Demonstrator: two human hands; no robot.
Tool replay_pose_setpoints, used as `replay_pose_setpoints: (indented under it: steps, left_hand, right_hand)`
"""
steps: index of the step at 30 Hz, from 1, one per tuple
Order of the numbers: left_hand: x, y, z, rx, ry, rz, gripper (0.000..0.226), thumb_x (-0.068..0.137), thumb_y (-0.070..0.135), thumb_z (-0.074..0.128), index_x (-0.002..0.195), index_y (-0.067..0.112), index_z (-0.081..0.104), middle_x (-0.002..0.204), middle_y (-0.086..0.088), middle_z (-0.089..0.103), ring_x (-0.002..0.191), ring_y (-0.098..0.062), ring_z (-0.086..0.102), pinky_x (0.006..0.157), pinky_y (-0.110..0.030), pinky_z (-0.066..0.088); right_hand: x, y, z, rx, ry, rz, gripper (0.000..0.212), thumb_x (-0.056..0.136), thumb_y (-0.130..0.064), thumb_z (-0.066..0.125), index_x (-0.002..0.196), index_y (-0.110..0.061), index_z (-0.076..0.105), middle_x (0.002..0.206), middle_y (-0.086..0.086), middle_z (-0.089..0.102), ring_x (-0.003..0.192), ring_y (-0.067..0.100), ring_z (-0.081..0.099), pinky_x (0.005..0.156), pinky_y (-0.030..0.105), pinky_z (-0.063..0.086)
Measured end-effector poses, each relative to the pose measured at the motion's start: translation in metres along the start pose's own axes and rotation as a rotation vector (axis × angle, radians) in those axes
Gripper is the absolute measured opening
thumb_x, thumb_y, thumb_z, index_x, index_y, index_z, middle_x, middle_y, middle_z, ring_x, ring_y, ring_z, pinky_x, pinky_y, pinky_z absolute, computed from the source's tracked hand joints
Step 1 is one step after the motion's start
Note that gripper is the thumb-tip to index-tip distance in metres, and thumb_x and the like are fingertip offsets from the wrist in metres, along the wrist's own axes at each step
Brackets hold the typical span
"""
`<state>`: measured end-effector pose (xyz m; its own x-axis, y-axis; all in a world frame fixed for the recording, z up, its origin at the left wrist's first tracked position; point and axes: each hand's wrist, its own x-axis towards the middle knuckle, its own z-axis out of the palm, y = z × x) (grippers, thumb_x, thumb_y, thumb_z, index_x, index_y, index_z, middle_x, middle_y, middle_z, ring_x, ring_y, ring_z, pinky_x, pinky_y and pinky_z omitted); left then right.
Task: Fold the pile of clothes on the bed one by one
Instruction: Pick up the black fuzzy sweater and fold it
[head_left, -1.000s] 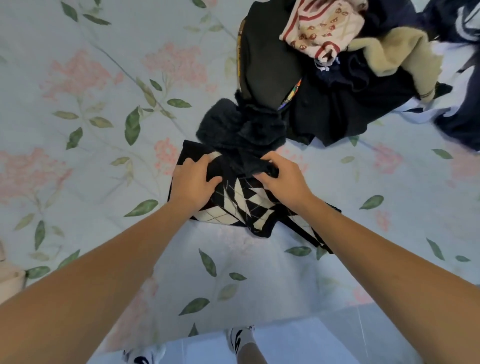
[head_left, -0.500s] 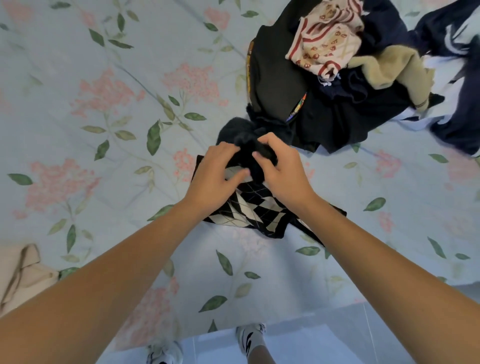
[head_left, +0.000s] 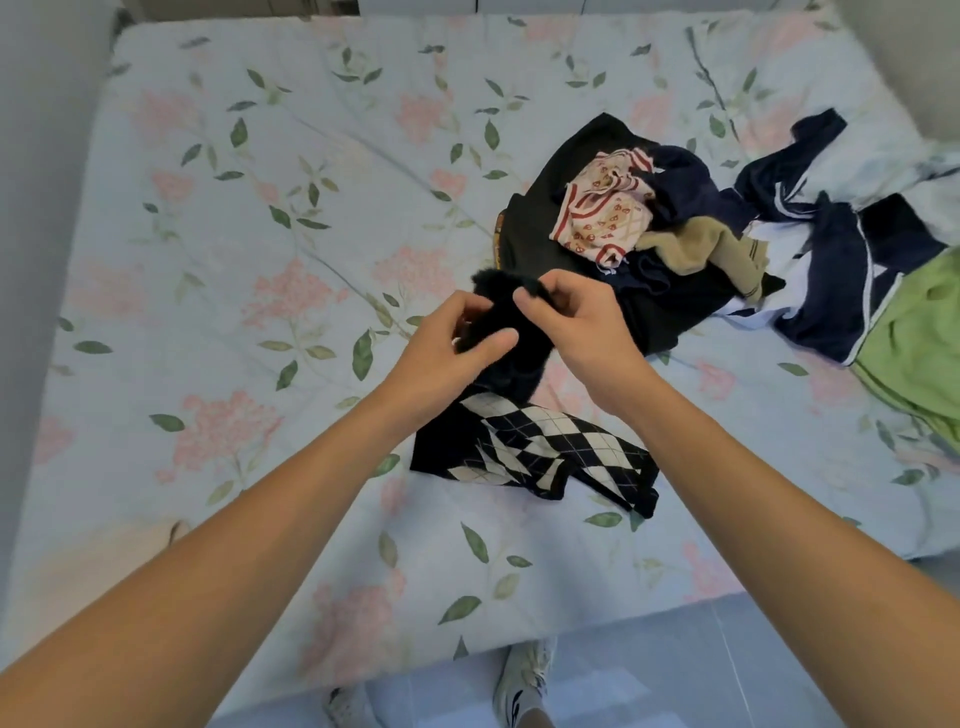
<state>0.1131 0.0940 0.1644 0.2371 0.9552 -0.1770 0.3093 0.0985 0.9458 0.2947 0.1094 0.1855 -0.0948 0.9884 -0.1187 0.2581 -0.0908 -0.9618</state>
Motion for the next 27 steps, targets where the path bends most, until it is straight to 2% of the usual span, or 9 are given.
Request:
replay_pose_setpoints:
  steps: [2, 7, 9, 12, 15, 18, 20, 23, 27]
  left_hand:
    - [-0.01, 0.009, -0.005, 0.002, -0.077, 0.001, 0.044, 0.087, 0.033, 0.083, 0.123, 0.026, 0.06, 0.113, 0.011, 0.069, 0.104, -0.001, 0.067, 0.091, -0.023, 0.056]
    - [-0.027, 0.024, -0.028, 0.079, 0.081, 0.054, 0.013, 0.091, 0.013, 0.076, 0.099, 0.019, 0.067, 0.094, 0.001, 0.069, 0.094, -0.019, 0.068, 0.088, -0.051, 0.057]
    - [-0.035, 0.032, -0.04, 0.074, 0.173, 0.059, 0.009, 0.093, 0.013, 0.074, 0.095, 0.021, 0.07, 0.094, 0.004, 0.07, 0.094, -0.018, 0.068, 0.086, -0.046, 0.058]
    - [-0.048, 0.054, -0.061, 0.066, 0.233, 0.08, 0.012, 0.099, 0.014, 0.066, 0.091, 0.016, 0.075, 0.09, 0.005, 0.073, 0.09, -0.009, 0.067, 0.082, -0.025, 0.054]
    - [-0.057, 0.088, -0.083, 0.149, 0.257, 0.117, 0.021, 0.104, 0.016, 0.058, 0.09, 0.013, 0.074, 0.087, 0.008, 0.072, 0.085, 0.001, 0.064, 0.077, -0.016, 0.05]
    - [-0.065, 0.127, -0.101, 0.266, 0.259, 0.15, 0.027, 0.108, 0.017, 0.048, 0.087, 0.014, 0.065, 0.084, 0.009, 0.065, 0.079, 0.007, 0.058, 0.068, -0.01, 0.044]
    - [-0.07, 0.154, -0.113, 0.31, 0.235, 0.194, 0.031, 0.109, 0.019, 0.048, 0.081, 0.016, 0.061, 0.079, 0.0, 0.063, 0.073, -0.002, 0.056, 0.067, -0.014, 0.04]
    - [-0.083, 0.197, -0.136, 0.34, 0.122, 0.225, 0.028, 0.1, 0.034, 0.066, 0.081, 0.013, 0.066, 0.074, -0.005, 0.063, 0.064, -0.004, 0.052, 0.063, -0.016, 0.039]
    - [-0.094, 0.249, -0.177, 0.67, -0.171, 0.12, 0.034, 0.07, 0.047, 0.092, 0.088, 0.026, 0.073, 0.083, 0.009, 0.072, 0.077, -0.003, 0.065, 0.067, -0.024, 0.052]
  right_hand:
    - [-0.003, -0.015, 0.005, 0.047, -0.04, 0.027, 0.033, 0.095, -0.035, 0.073, 0.08, -0.008, 0.062, 0.073, 0.011, 0.05, 0.073, 0.023, 0.049, 0.069, 0.041, 0.041]
    - [-0.012, -0.039, 0.004, 0.141, -0.033, 0.082, 0.02, 0.104, -0.021, 0.063, 0.087, -0.011, 0.058, 0.081, 0.003, 0.061, 0.084, 0.016, 0.067, 0.086, 0.046, 0.062]
    - [-0.018, -0.048, 0.0, 0.096, 0.025, 0.053, 0.02, 0.103, -0.026, 0.063, 0.087, -0.015, 0.059, 0.094, 0.006, 0.059, 0.092, 0.015, 0.063, 0.094, 0.044, 0.06]
    - [-0.029, -0.071, -0.007, 0.004, 0.045, 0.004, 0.012, 0.106, -0.023, 0.059, 0.096, -0.019, 0.066, 0.116, -0.001, 0.062, 0.102, 0.002, 0.061, 0.092, 0.019, 0.049]
    - [-0.039, -0.101, -0.013, -0.146, -0.029, -0.097, 0.031, 0.111, -0.021, 0.049, 0.102, 0.007, 0.056, 0.097, 0.012, 0.067, 0.085, 0.008, 0.061, 0.081, 0.022, 0.045]
    - [-0.048, -0.139, -0.017, -0.286, -0.027, -0.16, 0.031, 0.112, -0.026, 0.045, 0.088, -0.006, 0.041, 0.077, 0.007, 0.042, 0.069, 0.01, 0.036, 0.066, 0.029, 0.03]
    - [-0.056, -0.166, -0.021, -0.328, -0.028, -0.187, 0.028, 0.111, -0.028, 0.046, 0.091, -0.011, 0.04, 0.078, -0.001, 0.036, 0.067, 0.008, 0.032, 0.064, 0.028, 0.028]
    - [-0.064, -0.2, -0.034, -0.416, -0.159, -0.192, 0.032, 0.103, -0.034, 0.064, 0.104, -0.016, 0.038, 0.088, 0.006, 0.045, 0.074, 0.015, 0.041, 0.069, 0.031, 0.036]
    - [-0.067, -0.238, -0.056, -0.621, -0.29, -0.123, 0.055, 0.089, -0.024, 0.08, 0.132, -0.025, 0.046, 0.127, 0.006, 0.059, 0.115, 0.027, 0.059, 0.1, 0.049, 0.05]
